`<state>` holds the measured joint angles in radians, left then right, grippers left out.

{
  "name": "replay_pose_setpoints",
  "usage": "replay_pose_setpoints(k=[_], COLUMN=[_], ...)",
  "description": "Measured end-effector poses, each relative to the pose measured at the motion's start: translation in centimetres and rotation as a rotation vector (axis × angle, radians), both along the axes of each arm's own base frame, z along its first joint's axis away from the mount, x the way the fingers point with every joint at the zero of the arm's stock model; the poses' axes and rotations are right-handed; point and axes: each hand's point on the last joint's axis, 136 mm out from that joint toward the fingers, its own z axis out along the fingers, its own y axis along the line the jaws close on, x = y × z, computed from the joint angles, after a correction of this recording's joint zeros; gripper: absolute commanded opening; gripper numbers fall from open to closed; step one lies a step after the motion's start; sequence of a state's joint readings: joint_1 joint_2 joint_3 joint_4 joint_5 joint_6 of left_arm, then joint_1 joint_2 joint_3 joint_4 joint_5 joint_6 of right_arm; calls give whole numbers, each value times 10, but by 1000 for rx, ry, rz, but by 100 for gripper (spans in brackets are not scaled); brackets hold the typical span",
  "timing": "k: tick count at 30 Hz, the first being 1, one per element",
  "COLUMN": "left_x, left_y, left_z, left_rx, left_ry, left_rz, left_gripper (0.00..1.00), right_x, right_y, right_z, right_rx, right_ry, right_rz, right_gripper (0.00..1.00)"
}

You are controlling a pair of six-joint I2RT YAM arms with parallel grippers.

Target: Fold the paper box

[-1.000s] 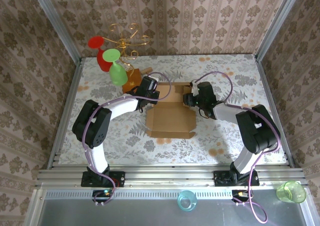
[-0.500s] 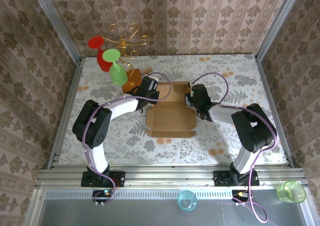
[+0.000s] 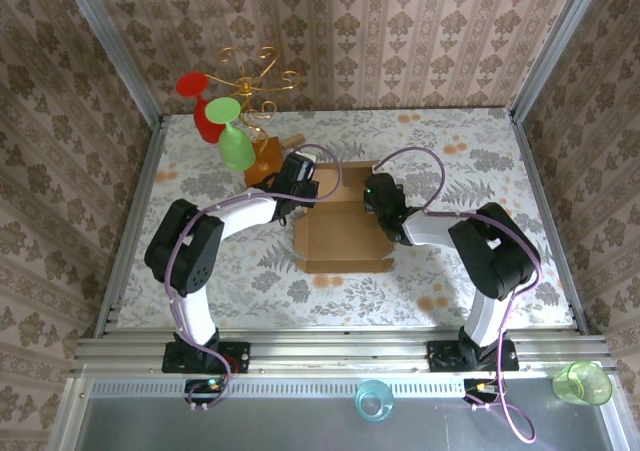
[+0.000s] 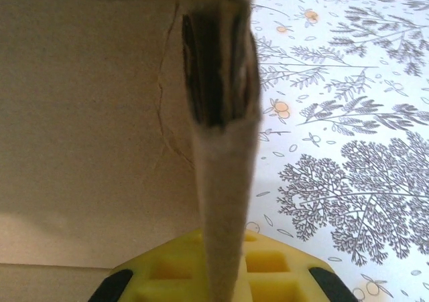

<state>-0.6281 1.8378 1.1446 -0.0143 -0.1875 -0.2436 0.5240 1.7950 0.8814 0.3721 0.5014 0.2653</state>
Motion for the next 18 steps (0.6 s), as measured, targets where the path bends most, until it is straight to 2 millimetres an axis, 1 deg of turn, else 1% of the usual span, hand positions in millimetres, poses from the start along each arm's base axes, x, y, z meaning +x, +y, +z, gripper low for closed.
replay_pose_setpoints(k=[4,10,15,18], left_x=[0,-2,-5,-7], left_y=[0,-1,-3,-5], left_z=[0,0,-1,-1], left_rx=[-13,-25,-39,-53], left_ry=[4,0,0,0], left_rz=[16,52,91,114], left_gripper=[0,0,0,0], right_x=[-2,-4,-13,-19], right_y=[0,-2,-6,-7], right_z=[0,0,0,2], right_rx=[-26,-65,-90,-97], right_ry=[5,30,46,52], right_rz=[-52,-182,-301,-339], right_gripper=[0,0,0,0])
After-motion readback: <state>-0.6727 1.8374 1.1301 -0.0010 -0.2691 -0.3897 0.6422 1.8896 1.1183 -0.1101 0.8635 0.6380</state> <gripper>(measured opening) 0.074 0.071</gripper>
